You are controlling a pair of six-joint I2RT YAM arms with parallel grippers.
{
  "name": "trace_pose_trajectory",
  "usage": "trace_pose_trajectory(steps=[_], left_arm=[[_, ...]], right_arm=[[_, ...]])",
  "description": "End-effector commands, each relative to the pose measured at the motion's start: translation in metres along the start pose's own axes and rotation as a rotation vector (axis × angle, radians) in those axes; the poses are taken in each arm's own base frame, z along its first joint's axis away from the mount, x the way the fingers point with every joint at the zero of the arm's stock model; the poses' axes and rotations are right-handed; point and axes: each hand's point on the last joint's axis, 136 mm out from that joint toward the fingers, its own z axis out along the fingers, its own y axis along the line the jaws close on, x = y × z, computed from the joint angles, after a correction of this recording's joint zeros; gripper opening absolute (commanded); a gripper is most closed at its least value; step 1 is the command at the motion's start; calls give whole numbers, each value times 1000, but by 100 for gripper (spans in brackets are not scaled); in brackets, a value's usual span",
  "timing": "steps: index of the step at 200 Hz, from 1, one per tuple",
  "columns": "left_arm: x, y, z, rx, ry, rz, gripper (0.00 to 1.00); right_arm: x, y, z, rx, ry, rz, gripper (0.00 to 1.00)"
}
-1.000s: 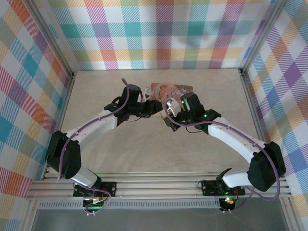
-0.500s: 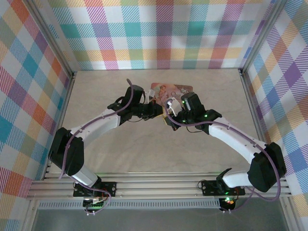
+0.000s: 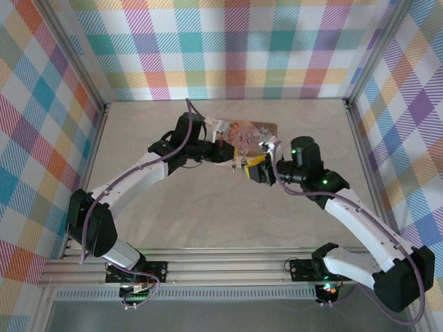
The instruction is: Unlock a padlock with a key
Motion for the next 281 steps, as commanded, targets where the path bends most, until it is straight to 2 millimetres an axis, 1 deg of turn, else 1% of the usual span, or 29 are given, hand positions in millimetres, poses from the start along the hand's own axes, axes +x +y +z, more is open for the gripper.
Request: trace_pose_trajectory(steps=[1,19,41,53,65,88,113,158,190,230,238,272,281], left_arm=[[-16,-39,-19,103,5,165,0],[-23,-57,-23,177,17,194,0],[-28,-77,-29,271,21,217,0],[-29,-85,-32,308,23,222,0],[-29,-89,-34,324,24,222,0],[-28,-92,-36,331,28,218,0],[-26,-94,-38,348,29,215,0],[-26,-100,-39,384,39,209,0],[-23,-100,-37,401,57,199,0],[-19,-98,-34,412,83,183,0],[-18,-98,-34,415,89,179,0],[-18,-97,-33,413,92,169,0],[-19,-97,-33,412,90,165,0]], right_arm=[[-15,25,-12,-181,-53,86,36],[-26,30,-17,-236,-89,105,39],[-37,36,-18,-311,-113,143,40],[-44,38,-20,-349,-128,159,40],[-50,42,-21,-387,-143,165,40],[-58,49,-24,-446,-150,171,40],[-59,52,-24,-466,-140,176,40],[-59,45,-17,-454,-131,195,39],[-59,40,-13,-441,-136,201,37],[-60,39,-11,-444,-141,200,26],[-59,39,-11,-446,-139,200,23],[-57,39,-8,-470,-124,211,1],[-56,38,-6,-471,-126,221,0]])
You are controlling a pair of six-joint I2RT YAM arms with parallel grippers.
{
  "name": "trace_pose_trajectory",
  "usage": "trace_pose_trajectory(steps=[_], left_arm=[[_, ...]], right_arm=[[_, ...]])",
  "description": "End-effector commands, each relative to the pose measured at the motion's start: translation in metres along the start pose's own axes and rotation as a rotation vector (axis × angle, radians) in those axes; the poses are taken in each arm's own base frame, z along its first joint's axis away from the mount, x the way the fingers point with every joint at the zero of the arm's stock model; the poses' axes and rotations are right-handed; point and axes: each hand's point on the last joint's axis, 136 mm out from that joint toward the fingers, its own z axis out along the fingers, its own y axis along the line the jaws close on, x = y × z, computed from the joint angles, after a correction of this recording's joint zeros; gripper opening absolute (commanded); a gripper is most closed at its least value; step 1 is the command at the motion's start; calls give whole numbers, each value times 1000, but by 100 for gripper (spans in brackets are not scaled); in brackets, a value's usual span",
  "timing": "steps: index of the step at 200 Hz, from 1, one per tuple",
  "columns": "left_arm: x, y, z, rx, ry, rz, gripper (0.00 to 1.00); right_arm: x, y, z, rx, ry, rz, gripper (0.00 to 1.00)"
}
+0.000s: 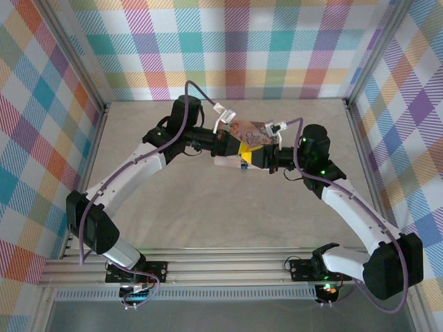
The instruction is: Unlock a padlock with a key
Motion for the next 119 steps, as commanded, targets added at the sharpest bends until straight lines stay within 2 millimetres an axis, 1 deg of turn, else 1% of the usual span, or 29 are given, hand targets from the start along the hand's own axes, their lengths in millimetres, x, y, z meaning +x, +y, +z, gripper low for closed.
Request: trace_pose_trajectory(steps=[1,30,47,49,55,59,65,74,84,95,106,119], left_arm=[[-4,-6,0,27,8,-19,0],[-7,-3,1,17,-5,-33,0],[-9,4,2,-14,-22,-49,0],[-9,5,2,-22,-25,-51,3],[-11,10,0,-48,-36,-64,20],[-11,12,0,-64,-41,-70,29],[-11,16,-2,-82,-46,-81,37],[-13,24,-7,-121,-57,-105,45],[-15,38,-15,-179,-84,-153,51],[-18,51,-26,-207,-136,-197,53],[-24,55,-36,-194,-205,-211,54],[-22,58,-42,-172,-254,-236,54]], right_arm=[[-7,3,2,-34,-14,-36,0],[-8,-6,4,-32,-53,-13,0],[-8,-10,5,-32,-71,6,0],[-9,-11,5,-32,-73,6,0],[-9,-13,5,-30,-80,12,0],[-9,-14,5,-27,-85,16,0],[-9,-16,5,-21,-92,22,0],[-10,-19,5,-8,-107,27,0],[-10,-24,4,10,-121,36,0],[-10,-28,4,30,-136,45,0],[-11,-31,3,46,-148,51,0],[-12,-35,2,63,-160,64,0]])
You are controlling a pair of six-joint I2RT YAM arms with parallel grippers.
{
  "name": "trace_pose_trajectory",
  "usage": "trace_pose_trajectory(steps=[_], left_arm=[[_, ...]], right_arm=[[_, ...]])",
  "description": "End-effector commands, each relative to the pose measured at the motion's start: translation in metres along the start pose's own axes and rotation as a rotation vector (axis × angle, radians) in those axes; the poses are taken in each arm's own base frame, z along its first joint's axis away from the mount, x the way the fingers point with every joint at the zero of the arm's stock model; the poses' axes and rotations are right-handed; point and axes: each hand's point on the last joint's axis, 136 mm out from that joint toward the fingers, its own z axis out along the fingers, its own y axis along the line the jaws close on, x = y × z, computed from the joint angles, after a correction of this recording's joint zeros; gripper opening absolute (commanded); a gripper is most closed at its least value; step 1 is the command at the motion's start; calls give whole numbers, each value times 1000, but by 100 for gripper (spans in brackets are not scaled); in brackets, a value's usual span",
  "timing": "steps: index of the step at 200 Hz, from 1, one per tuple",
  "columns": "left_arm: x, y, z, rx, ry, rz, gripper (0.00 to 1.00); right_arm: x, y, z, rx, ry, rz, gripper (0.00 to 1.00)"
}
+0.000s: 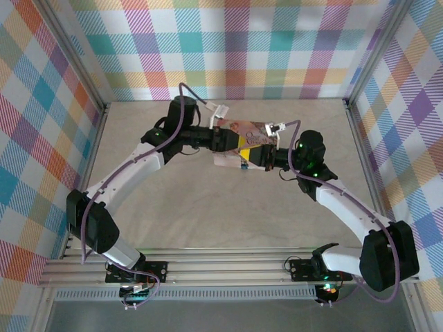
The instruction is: Unlock a padlock with a key
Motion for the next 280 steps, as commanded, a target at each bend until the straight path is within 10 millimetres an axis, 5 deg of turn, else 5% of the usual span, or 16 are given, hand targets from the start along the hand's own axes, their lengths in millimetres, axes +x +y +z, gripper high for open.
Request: trace_pose_trajectory(steps=[1,280], left_arm=[[-17,9,-21,5,-143,-61,54],[15,-1,10,188,-127,-103,26]], right_arm=[[-11,0,-1,18,-64,-19,0],[-22,-16,8,24,-92,81,0]])
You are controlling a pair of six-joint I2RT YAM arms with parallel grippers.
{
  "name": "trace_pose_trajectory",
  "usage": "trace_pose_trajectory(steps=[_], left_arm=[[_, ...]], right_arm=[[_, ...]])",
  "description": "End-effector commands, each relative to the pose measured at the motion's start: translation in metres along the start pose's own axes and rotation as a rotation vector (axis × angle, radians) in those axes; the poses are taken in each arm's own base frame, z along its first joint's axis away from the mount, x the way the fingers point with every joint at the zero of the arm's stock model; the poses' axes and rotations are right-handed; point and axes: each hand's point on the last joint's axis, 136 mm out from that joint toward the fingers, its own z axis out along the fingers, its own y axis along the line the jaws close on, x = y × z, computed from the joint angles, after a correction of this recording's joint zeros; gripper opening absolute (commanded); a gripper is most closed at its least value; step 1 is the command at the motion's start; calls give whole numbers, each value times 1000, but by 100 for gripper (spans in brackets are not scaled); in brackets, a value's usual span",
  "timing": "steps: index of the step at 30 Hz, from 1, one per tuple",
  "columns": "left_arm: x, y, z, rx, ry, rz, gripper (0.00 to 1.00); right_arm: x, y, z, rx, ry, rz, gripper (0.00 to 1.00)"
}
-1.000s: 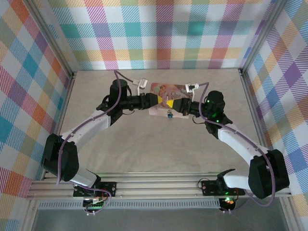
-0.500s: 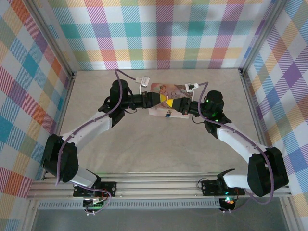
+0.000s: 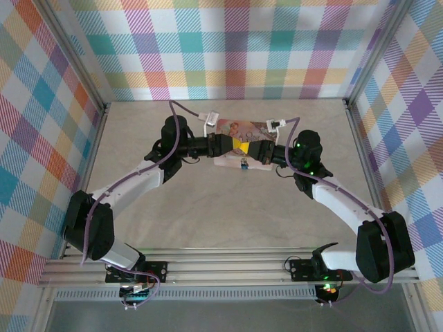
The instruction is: Unlock a padlock with a key
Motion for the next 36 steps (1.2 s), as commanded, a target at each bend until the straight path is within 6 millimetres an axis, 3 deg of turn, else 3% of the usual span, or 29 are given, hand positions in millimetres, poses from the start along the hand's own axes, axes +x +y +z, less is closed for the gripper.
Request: trace_pose_trajectory(steps=[1,8,11,16,19,23,26,29,36], left_arm=[[3,-6,4,35,20,20,26],[6,-8,7,48,51,41,0],[7,-10,6,39,67,72,0],[16,1,2,-59,131,139,0],[22,6,1,-87,181,167,0],[30,7,-3,-110,251,223,0],[37,-3,-5,-63,309,243,0],[39,-15,-5,-8,350,253,0],[39,-35,-7,72,389,263,0]], right_arm=[[-8,7,2,-21,-16,-18,0],[-9,7,1,-18,-23,-28,0],[-9,6,0,-2,-23,-36,0],[-7,5,-5,56,-9,-56,26],[-9,11,-11,91,11,-96,34],[-14,21,-26,118,70,-108,39],[-11,35,-32,99,151,-122,42],[-7,45,-33,63,201,-128,44],[-1,47,-28,-13,257,-69,48]])
